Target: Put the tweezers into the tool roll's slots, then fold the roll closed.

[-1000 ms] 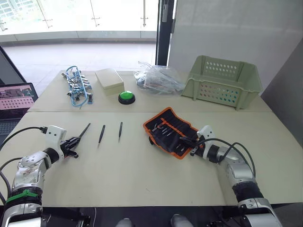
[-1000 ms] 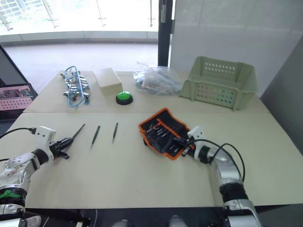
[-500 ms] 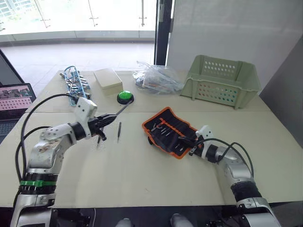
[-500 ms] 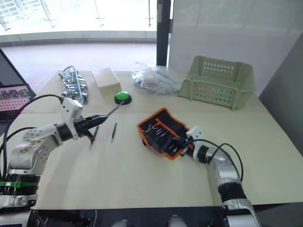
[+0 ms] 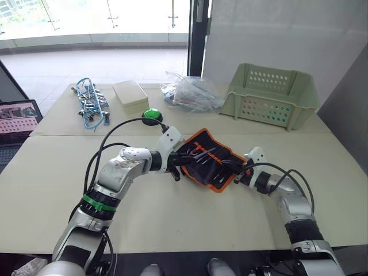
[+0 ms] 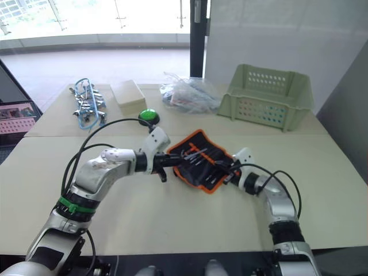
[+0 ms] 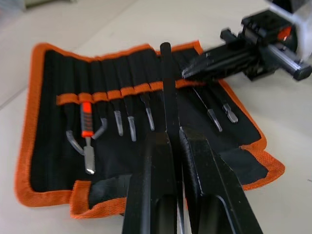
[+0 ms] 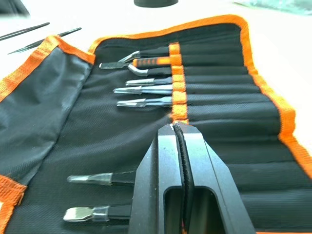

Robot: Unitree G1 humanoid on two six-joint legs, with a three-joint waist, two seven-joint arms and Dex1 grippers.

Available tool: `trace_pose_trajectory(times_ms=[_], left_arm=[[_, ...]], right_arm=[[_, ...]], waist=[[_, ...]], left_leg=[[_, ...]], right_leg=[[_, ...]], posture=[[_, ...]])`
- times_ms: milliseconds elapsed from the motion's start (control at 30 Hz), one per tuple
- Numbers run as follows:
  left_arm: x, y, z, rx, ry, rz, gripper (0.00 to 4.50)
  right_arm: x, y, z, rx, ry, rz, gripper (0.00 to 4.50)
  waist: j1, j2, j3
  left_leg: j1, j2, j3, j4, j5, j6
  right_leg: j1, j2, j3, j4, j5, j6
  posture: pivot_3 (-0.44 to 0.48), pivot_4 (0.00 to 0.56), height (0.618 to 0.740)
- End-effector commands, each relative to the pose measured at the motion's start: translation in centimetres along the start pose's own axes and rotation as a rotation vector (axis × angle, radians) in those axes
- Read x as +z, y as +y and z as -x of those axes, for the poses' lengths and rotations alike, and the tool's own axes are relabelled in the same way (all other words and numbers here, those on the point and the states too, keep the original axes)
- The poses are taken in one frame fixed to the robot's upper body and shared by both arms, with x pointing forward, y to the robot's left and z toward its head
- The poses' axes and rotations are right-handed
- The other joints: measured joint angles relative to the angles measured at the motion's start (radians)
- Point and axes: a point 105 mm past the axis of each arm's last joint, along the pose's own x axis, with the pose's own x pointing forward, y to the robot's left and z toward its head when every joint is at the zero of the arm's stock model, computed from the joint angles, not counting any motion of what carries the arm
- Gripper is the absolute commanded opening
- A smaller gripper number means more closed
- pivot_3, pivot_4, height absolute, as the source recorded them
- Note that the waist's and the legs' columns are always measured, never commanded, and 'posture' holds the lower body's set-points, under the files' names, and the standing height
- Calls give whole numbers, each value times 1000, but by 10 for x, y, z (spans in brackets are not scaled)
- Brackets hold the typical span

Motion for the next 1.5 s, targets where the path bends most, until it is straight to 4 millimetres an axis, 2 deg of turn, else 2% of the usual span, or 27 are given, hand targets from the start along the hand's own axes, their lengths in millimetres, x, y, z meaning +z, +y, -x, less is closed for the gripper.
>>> trace_pose_trajectory(times_ms=[33,300,500,700,1000,1200,1500], left_arm=[[2,2,-7,36,38,-15,28],[-19,-6,-21,44,139,9,28],[-23,-9,-26,52,151,25,28],[-18,-1,-40,101,128,-9,28],[-9,-6,-63,72,90,0,28],[-1,-12,-78,26,80,-18,28],[2,-10,-101,30,46,0,28]], right_arm=[[17,-3,0,-4,-35,40,0],[-6,-12,3,-32,66,36,0],[-17,-16,5,-43,83,26,0],[-28,-18,8,-51,121,19,0],[-38,-15,11,-42,151,12,0],[-40,-13,11,-39,155,12,0],[-41,-11,13,-37,164,12,0]], waist=[[0,0,0],[3,0,0],[3,0,0],[8,0,0],[12,0,0],[11,0,0],[16,0,0]], left_leg=[[-1,0,0,1,0,0],[-1,-1,0,2,0,0],[-1,-1,0,4,0,0],[0,-1,-1,9,0,0],[4,-2,-2,10,0,1],[4,-2,-2,10,0,1],[4,-2,-3,10,0,1]], right_leg=[[-1,0,0,0,0,0],[0,-1,0,0,0,0],[1,-1,0,0,0,0],[5,-1,0,1,0,1],[13,-1,0,-1,0,2],[13,0,0,-1,0,2],[13,-1,-1,-1,0,2]], posture=[[0,150,740],[0,150,740],[0,150,740],[0,150,740],[0,150,740],[0,150,740],[0,150,740]])
